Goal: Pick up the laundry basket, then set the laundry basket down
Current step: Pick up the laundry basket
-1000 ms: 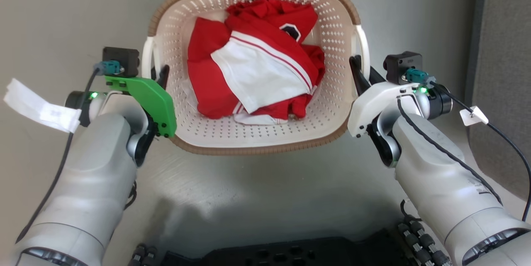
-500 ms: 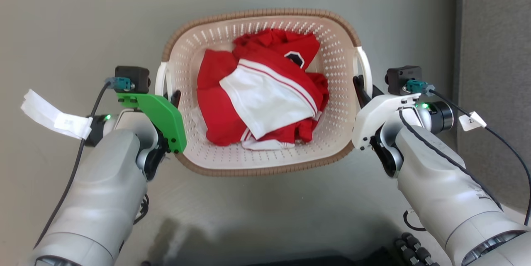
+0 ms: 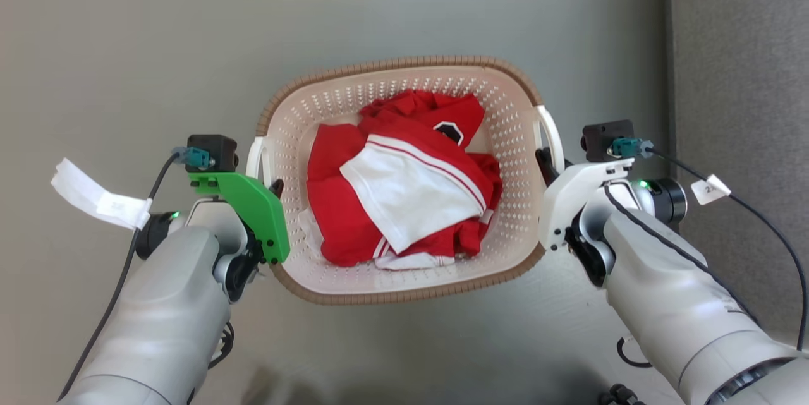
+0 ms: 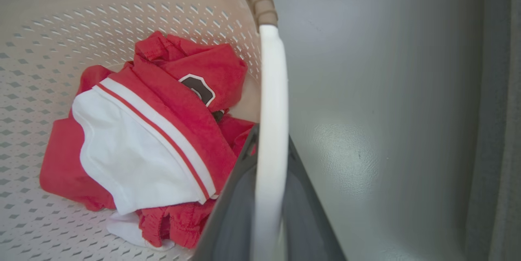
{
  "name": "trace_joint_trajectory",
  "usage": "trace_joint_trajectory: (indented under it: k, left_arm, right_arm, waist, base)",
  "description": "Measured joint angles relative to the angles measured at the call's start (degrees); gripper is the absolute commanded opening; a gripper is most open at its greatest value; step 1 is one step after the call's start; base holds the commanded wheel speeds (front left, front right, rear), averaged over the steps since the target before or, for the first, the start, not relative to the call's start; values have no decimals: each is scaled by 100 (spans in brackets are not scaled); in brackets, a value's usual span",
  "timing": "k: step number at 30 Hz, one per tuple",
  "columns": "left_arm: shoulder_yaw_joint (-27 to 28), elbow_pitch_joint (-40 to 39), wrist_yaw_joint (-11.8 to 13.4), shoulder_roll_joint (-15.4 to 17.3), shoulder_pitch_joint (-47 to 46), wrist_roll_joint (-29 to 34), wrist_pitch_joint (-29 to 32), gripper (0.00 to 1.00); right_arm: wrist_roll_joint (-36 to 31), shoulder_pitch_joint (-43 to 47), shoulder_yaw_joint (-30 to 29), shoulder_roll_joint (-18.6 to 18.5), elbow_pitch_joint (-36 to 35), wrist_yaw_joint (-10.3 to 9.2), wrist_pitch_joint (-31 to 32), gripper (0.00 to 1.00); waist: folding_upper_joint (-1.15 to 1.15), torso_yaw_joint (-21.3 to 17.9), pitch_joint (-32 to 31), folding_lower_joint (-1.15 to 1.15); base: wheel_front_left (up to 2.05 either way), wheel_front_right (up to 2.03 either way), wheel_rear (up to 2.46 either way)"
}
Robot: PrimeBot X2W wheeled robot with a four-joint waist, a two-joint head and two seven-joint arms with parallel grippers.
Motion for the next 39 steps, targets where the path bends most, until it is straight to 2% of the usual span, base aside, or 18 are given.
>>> trace_joint_trajectory:
  k: [8,39]
  left_arm:
    - [-111,7,0,34,194,-247,110,0]
    - [-410,49,-1,116,1079,-1014,843,0]
  right_arm:
    - [182,156,89,33,145,94,278,0]
    - [849,819,520,123,380,194,1505,0]
  waist:
    - [0,-48,-432,0]
    - [0,-322,-2234,0]
  base:
    - [0,0,0]
    - [0,0,0]
